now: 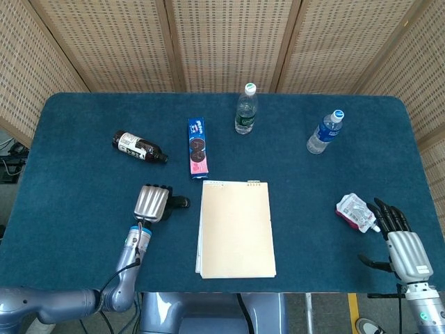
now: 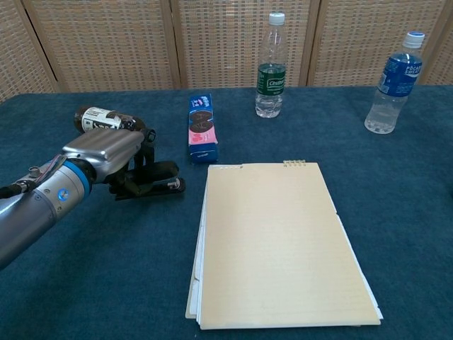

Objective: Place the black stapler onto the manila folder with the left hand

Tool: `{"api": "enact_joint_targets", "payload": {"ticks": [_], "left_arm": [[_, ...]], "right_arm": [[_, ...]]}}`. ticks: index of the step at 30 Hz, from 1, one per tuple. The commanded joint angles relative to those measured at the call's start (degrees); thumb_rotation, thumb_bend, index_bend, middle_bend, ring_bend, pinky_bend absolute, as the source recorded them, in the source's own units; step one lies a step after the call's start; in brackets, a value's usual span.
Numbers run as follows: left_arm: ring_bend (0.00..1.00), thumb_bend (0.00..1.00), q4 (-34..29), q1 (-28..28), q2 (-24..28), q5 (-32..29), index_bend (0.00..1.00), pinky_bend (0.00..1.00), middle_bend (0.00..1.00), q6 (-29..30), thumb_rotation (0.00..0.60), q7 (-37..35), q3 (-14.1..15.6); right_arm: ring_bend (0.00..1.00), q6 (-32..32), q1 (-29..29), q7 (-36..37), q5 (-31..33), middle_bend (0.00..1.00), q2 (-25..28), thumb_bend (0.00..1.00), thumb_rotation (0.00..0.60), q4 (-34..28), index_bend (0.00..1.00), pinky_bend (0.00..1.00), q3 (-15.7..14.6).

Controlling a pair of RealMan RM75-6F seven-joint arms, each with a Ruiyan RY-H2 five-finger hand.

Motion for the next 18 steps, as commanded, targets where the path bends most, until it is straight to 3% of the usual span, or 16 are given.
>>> {"api": "enact_joint_targets", "payload": {"ticks": [1,12,18], "left_arm": [[0.54,0.62,2.45,-0.19,-1.89,6.23,0.81,0.52,0.58,2.66,0.600,-3.26,1.13],[0.54,0.62,-2.12,-3.53,-1.83,11.88,0.82,0.52,0.58,0.95,0.600,-1.62,-0.27],[0.54,0.61,-1.78,-5.93,-5.77,12.97,0.81,0.52,0.58,-1.04,0.600,1.66,-0.01]], "right_arm": [[0.00,0.02,-0.01,-0.08,0.00,0.00,-0.01,0.15,0.600,-0.03,0.08,0.00,0.00],[0.00,0.02,-0.03,0.64,0.23,0.00,0.18,0.15,0.600,-0.01,0.08,0.00,0.12],[0.00,-0.16,0.00,2.82,0.67,0.00,0.69,0.15,0.600,0.34,0.08,0.00,0.34]]}}
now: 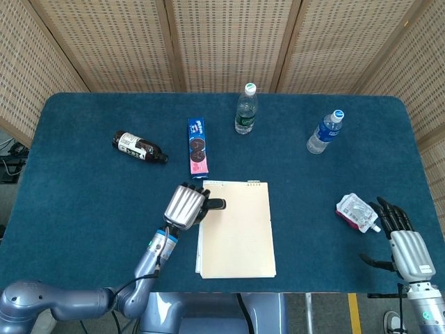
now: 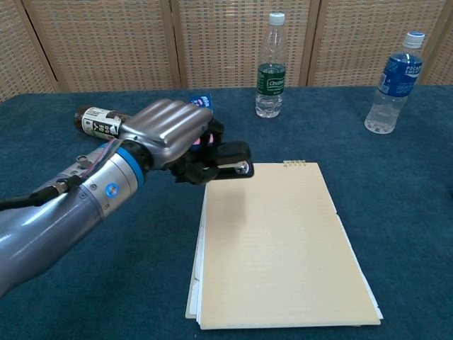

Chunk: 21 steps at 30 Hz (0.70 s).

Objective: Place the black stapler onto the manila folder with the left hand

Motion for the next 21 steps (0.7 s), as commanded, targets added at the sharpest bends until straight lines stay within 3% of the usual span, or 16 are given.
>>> {"api": "enact_joint_targets", "payload": {"ticks": [1,10,21], "left_arm": [[0.54,0.61,0.76,-1.18,-2.57,0.06,0.81,0.52,0.58,-1.15,0.600,1.62,0.09],[0.52,0.60,3.10,-1.87,-7.32,-1.24,0.75,0.48,0.53,-2.84,0.600,3.64,0.58],[0.35,0.57,3.40,-1.12,-9.63,-2.14,0.59,0.33,0.33,-3.73,0.600,4.37,1.41]], "right_arm": [[0.00,-0.01,0.00,0.94,0.12,0.00,0.28,0.15,0.600,0.18,0.08,0.00,0.11],[0.00,0.21,-0.07,3.42,0.38,0.00,0.88,0.15,0.600,0.44,0.07,0.00,0.41],[0.00,1.01,-0.32,4.21,0.21,0.00,0.95,0.15,0.600,0.42,0.07,0.00,0.66]]}}
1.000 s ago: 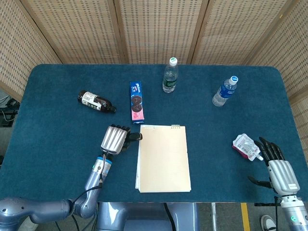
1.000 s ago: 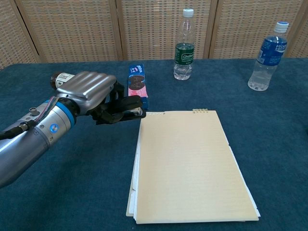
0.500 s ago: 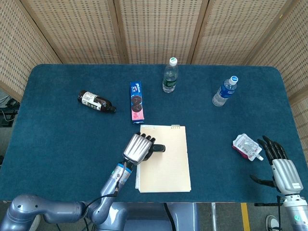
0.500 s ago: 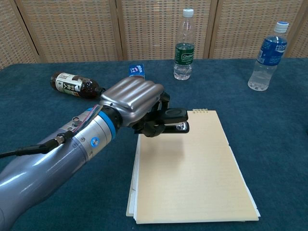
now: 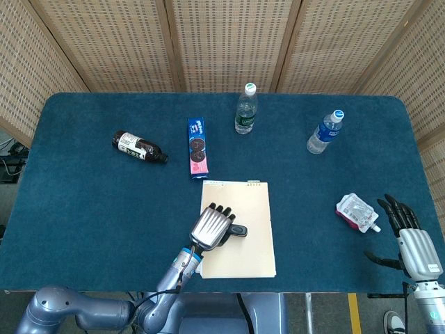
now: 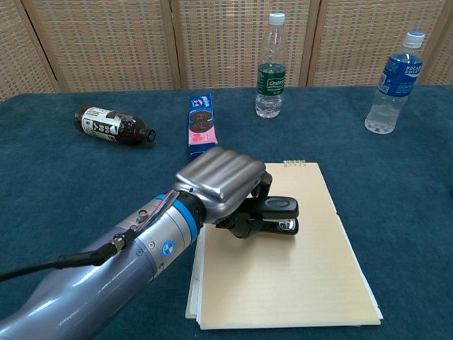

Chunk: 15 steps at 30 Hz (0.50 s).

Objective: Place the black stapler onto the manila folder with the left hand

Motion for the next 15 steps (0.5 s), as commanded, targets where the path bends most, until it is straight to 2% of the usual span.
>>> {"api": "enact_joint_targets", "payload": {"ticks": [1,4,6,8,12,15], "left_arm": [[0.33,0.57,0.28,0.18,-0.32,0.03,0.57,0.32,0.31,-0.13,0.600,0.28,0.26],[0.22,0.49,0.53,0.38,-0.49,-0.49,0.45,0.23,0.19,-0.40,0.600,1.36,0.53],[0.10,0.42,0.50,0.48,-0.55,-0.90,0.33,0.09,0.07,-0.44,0.600,2.14,0.46],[0.02,0.38,0.40,0.60,-0.61,-1.08,0.24,0.01,0.01,-0.19,0.600,2.51,0.18],[0.00,0.35,0.25,0.87,-0.67,-0.44,0.12,0.00,0.00,0.81,0.600,2.44,-0.30],[0.00,0.35,-0.37,1.15,-0.29,0.05,0.09,0.00,0.00,1.15,0.600,1.86,-0.46]], "right_arm": [[0.00,0.07,-0.04,0.08,-0.01,0.00,0.04,0.15,0.600,-0.05,0.07,0.00,0.01],[0.00,0.15,-0.07,0.17,-0.07,0.00,0.03,0.15,0.600,-0.06,0.07,0.00,0.02],[0.00,0.17,-0.07,0.24,-0.06,0.00,0.03,0.15,0.600,-0.03,0.07,0.00,0.05],[0.00,0.17,-0.06,0.29,-0.01,0.00,0.02,0.15,0.600,-0.01,0.07,0.00,0.10],[0.00,0.14,-0.06,0.38,-0.04,0.00,0.07,0.15,0.600,-0.03,0.07,0.00,0.10],[0.00,0.03,-0.03,0.29,-0.12,0.00,0.08,0.15,0.600,-0.03,0.07,0.00,0.03]]}}
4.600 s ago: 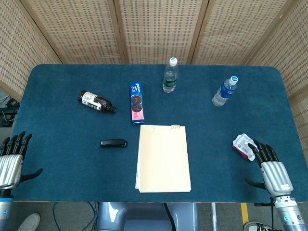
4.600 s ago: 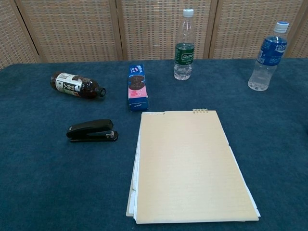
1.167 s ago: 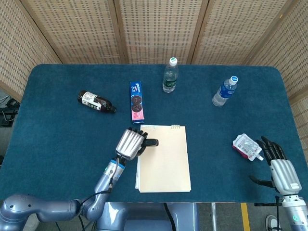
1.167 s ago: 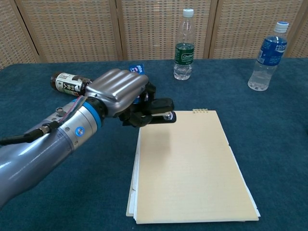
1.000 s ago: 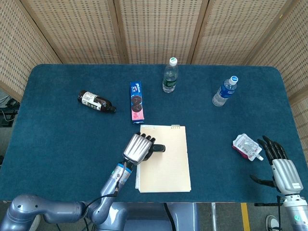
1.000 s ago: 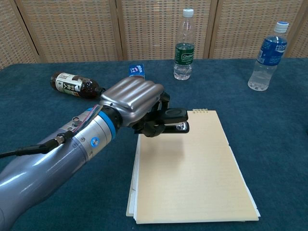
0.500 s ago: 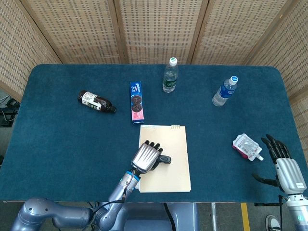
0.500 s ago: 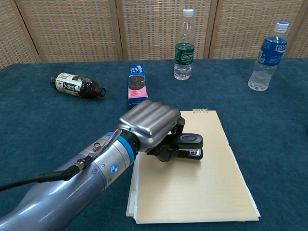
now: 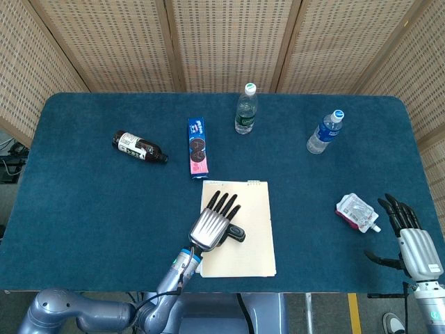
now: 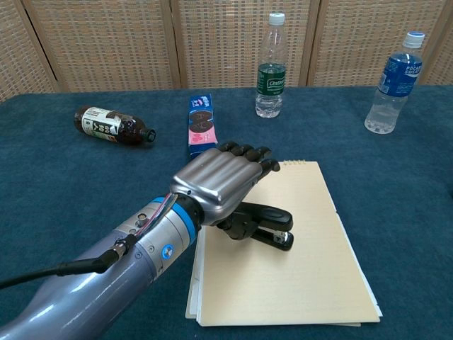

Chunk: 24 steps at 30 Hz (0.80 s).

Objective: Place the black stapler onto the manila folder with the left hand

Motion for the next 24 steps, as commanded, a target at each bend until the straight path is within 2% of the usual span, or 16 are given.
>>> {"api": "enact_joint_targets", "payload": {"ticks": [1,4,10,13,17,19,21,24], "left_arm": [[0.00,0.35,-0.63,0.30,0.48,0.65,0.09,0.00,0.00,0.47,0.600,-0.52,-0.14],[0.00,0.35,-3.05,1.75,2.39,2.81,0.08,0.00,0.00,2.92,0.600,-2.51,0.12],[0.00,0.26,-7.54,4.92,7.46,5.72,0.02,0.00,0.00,6.22,0.600,-6.55,1.35],[0.00,0.21,-10.40,7.08,11.26,6.21,0.00,0.00,0.00,8.13,0.600,-7.84,1.89],[0.00,0.10,-16.51,11.15,18.21,4.51,0.00,0.00,0.00,11.07,0.600,-7.80,2.98],[0.00,0.07,-21.47,15.38,24.10,3.20,0.00,0.00,0.00,15.08,0.600,-7.67,4.81],[0.00,0.06,-25.72,19.37,30.60,5.24,0.00,0.00,0.00,19.23,0.600,-8.17,8.15],[0.00,0.03,-27.45,22.95,36.23,6.56,0.00,0.00,0.00,22.60,0.600,-7.83,11.22]], "right_arm": [[0.00,-0.05,0.03,-0.11,-0.04,0.00,-0.01,0.15,0.600,0.01,0.07,0.00,-0.02],[0.00,0.03,0.02,-0.35,0.05,0.00,-0.06,0.15,0.600,0.10,0.07,0.00,0.09],[0.00,0.13,-0.01,-0.72,0.21,0.00,-0.13,0.15,0.600,0.11,0.07,0.00,0.21],[0.00,0.38,-0.07,-1.16,0.14,0.00,-0.22,0.15,0.600,-0.02,0.07,0.00,0.27],[0.00,0.68,-0.17,-2.53,-0.33,0.00,-0.45,0.15,0.600,-0.28,0.07,0.00,0.09],[0.00,0.79,-0.20,-3.76,-0.58,0.00,-0.66,0.15,0.600,-0.39,0.07,0.00,-0.03],[0.00,1.01,-0.33,-4.98,-0.54,0.00,-0.94,0.15,0.600,-0.58,0.07,0.00,-0.02],[0.00,1.23,-0.43,-6.30,-0.73,0.00,-1.20,0.15,0.600,-0.78,0.07,0.00,-0.11]]}}
